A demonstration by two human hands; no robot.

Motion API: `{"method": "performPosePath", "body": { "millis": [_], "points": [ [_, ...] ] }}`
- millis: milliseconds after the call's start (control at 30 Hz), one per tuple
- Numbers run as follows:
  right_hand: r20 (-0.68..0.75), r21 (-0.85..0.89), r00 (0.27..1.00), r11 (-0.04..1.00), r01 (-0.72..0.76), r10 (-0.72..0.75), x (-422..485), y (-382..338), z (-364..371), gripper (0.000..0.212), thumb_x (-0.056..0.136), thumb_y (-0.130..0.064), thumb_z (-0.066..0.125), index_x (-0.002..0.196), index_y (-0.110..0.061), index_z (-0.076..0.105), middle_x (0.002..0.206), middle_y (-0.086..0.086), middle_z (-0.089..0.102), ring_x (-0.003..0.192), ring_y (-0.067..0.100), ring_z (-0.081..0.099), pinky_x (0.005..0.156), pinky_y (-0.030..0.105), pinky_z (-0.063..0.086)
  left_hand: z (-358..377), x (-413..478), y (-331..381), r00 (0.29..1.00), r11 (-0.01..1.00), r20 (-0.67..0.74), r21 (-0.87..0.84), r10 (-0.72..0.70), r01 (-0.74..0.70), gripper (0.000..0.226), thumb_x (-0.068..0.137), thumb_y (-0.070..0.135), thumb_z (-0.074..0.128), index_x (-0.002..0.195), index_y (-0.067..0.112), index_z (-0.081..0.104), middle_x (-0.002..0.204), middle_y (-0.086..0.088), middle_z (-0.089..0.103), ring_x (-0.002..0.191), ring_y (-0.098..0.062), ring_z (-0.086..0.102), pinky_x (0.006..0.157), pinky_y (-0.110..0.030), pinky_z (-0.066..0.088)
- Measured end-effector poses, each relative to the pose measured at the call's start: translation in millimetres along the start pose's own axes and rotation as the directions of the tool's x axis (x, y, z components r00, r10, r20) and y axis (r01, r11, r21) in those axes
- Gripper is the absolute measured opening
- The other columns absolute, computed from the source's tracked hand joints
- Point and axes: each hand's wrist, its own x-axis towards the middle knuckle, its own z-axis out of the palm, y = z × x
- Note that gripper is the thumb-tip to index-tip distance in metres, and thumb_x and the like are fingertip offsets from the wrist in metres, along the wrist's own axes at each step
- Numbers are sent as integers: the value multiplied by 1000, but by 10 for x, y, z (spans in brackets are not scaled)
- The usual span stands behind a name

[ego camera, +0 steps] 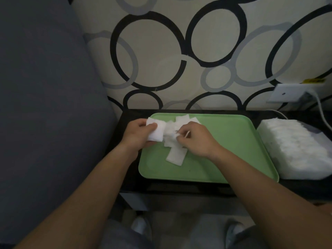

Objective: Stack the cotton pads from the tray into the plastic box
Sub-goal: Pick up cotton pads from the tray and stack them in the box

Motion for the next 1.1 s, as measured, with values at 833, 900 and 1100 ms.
{"method": "performPosePath", "body": {
  "millis": [833,900,1100],
  "points": [
    [186,799,964,542,-259,188,-167,208,-389,20,94,3,54,108,-8,64,111,20,65,95,28,66,73,35,57,225,-62,31,1000,998,-28,65,-6,8,22,96,17,65,117,8,65,113,-10,64,94,-24,66,51,-23,56],
    [186,847,975,482,-223,125,-179,197,-421,21,95,5,53,107,-8,64,102,19,64,92,26,65,72,36,57,255,-92,32,999,997,20,68,-40,39,25,96,16,66,119,5,65,115,-12,65,95,-24,67,53,-23,57],
    [167,868,985,469,-164,36,-201,192,-474,21,94,8,53,102,-9,63,79,6,67,73,16,65,64,28,55,369,-216,82,940,989,308,62,-144,132,13,98,12,62,102,5,71,104,-10,70,89,-17,71,64,-24,59]
  ]
}}
